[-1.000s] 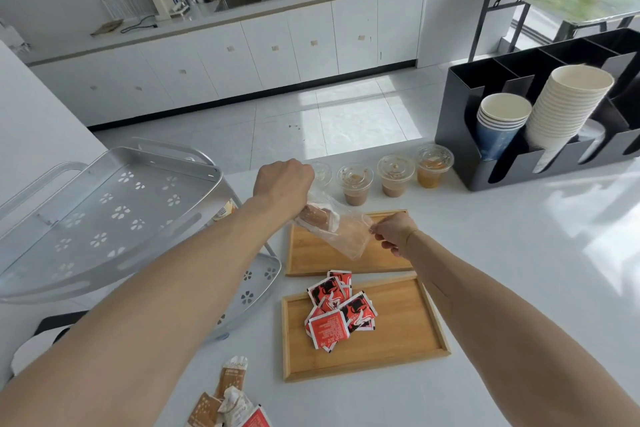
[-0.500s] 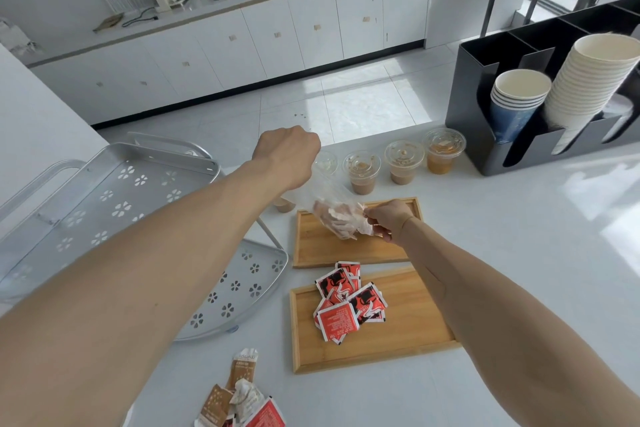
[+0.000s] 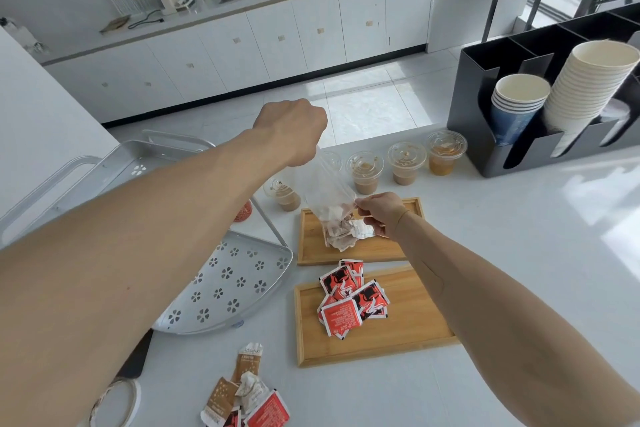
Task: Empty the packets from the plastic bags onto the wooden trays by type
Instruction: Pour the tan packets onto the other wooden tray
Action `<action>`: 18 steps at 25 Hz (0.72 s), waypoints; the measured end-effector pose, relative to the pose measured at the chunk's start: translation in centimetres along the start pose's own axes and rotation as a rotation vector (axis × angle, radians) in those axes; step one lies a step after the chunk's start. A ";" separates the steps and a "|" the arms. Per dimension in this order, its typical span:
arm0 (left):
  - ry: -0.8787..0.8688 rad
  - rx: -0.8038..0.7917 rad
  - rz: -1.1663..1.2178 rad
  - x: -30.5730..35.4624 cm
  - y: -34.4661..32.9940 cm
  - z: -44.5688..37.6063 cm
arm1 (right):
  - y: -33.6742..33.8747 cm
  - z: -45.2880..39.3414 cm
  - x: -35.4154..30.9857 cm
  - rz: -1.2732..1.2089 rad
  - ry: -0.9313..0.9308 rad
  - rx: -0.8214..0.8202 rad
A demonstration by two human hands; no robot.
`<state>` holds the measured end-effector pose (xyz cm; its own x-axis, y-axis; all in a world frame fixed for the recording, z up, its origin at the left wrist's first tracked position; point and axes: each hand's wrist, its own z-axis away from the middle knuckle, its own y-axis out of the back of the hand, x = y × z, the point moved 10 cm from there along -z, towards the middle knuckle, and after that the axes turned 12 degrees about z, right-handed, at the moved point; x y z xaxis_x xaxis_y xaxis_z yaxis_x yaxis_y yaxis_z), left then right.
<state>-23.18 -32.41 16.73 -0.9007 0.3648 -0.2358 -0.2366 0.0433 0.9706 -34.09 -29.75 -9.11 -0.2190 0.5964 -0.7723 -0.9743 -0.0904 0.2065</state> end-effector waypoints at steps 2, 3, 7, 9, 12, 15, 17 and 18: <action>0.006 0.005 0.012 -0.2 0.4 0.3 | 0.3 0.5 -0.5 0.000 0.016 0.005; 0.008 0.006 0.016 -0.3 0.6 0.5 | 0.5 0.7 -0.7 0.005 0.025 0.008; 0.018 0.022 0.060 -0.3 1.6 1.1 | 1.5 1.8 -1.5 0.013 0.044 0.011; 0.016 0.039 0.081 -0.1 2.3 1.3 | 2.0 2.3 -1.6 0.011 0.041 0.018; 0.025 0.050 0.120 0.0 2.6 1.9 | 2.8 3.1 -1.5 0.014 0.023 0.033; 0.086 0.068 0.224 -1.2 2.2 3.1 | 3.3 4.3 -1.1 -0.032 0.024 0.003; 0.150 0.092 0.328 -2.2 1.5 4.6 | 3.5 5.6 -0.9 -0.116 0.066 -0.027; 0.175 0.099 0.387 -2.6 1.0 5.4 | 3.7 6.3 -0.9 -0.159 0.109 -0.037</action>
<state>-19.13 -28.27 18.53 -0.9664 0.2087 0.1501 0.1591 0.0270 0.9869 -37.19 -25.58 -3.81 -0.0650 0.5160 -0.8541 -0.9979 -0.0326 0.0562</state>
